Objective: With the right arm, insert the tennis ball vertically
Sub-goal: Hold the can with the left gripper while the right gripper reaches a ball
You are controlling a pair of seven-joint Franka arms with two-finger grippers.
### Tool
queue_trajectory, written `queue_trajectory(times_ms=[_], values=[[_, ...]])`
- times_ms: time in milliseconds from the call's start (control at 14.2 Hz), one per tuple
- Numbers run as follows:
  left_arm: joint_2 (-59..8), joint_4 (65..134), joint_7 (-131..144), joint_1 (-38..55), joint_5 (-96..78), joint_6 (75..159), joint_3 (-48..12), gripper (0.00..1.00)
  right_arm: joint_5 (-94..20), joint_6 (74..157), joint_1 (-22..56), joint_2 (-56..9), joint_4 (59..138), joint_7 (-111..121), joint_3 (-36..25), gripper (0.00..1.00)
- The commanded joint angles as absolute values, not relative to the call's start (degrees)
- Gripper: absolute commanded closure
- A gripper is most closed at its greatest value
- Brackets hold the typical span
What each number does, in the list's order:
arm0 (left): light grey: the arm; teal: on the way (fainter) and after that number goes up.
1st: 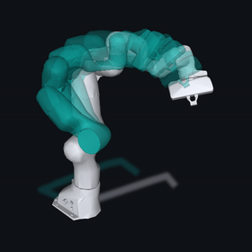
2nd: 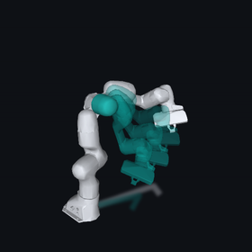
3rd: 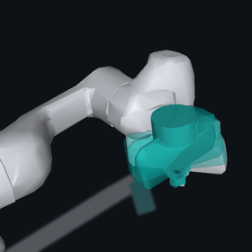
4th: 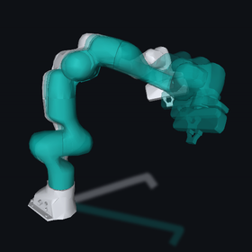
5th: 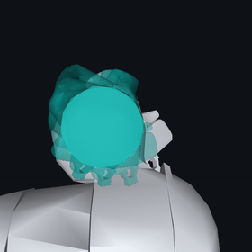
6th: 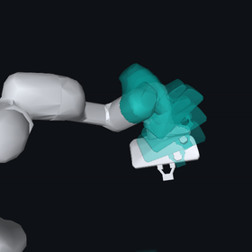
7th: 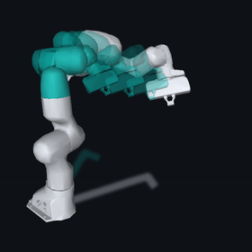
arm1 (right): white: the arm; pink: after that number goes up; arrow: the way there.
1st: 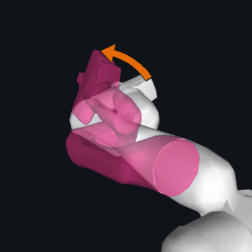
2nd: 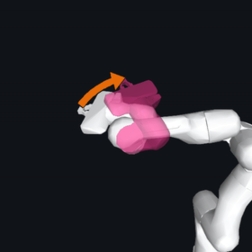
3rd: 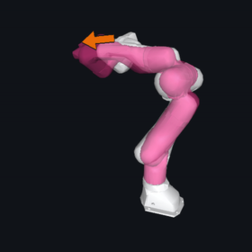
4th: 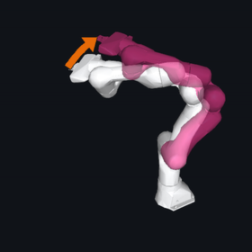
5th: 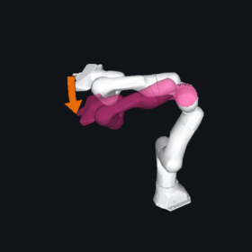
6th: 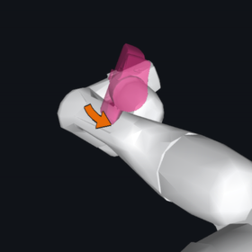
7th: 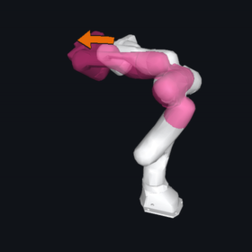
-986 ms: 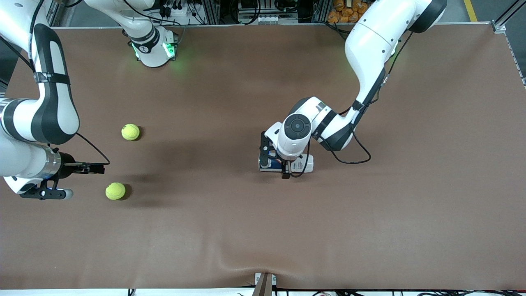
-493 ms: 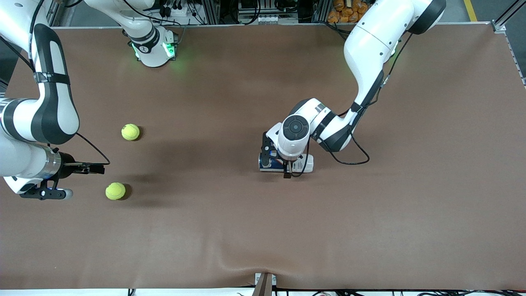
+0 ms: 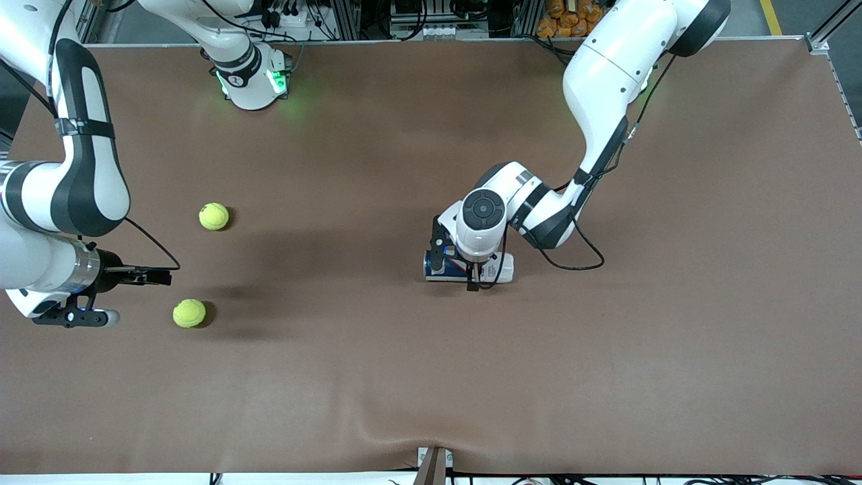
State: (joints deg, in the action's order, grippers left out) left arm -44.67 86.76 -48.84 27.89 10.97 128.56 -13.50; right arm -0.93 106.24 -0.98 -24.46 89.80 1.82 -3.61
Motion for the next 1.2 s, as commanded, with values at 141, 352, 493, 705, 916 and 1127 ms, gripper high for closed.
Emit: queue_trajectory(times_ms=[141,352,493,705,916,1127], values=[[-46.75,87.1,-48.52,28.12,12.22,132.97,-13.01,0.0,-1.23,105.47,-1.23,-23.47,89.47,1.05,-3.6,0.0],[-46.41,87.1,-48.51,28.13,12.39,132.89,-13.01,0.0,-1.23,104.15,-1.49,-23.12,89.74,1.14,-3.6,0.0],[-45.88,87.01,-48.52,28.04,12.39,132.45,-13.01,0.1,-1.23,104.76,-2.37,-23.46,89.48,1.23,-3.6,0.0],[-45.09,87.01,-48.87,28.12,12.48,131.93,-13.01,0.38,-1.14,111.51,-2.2,-28.01,88.95,1.05,-3.69,0.0],[-44.91,86.66,-48.78,27.95,12.48,131.13,-13.09,0.38,-0.88,113.11,-2.28,-31.89,86.41,1.05,-3.69,0.0],[-44.04,86.22,-49.22,27.42,12.48,131.04,-13.27,0.38,-0.88,118.11,-2.11,-36.46,84.55,1.05,-3.69,0.0]])
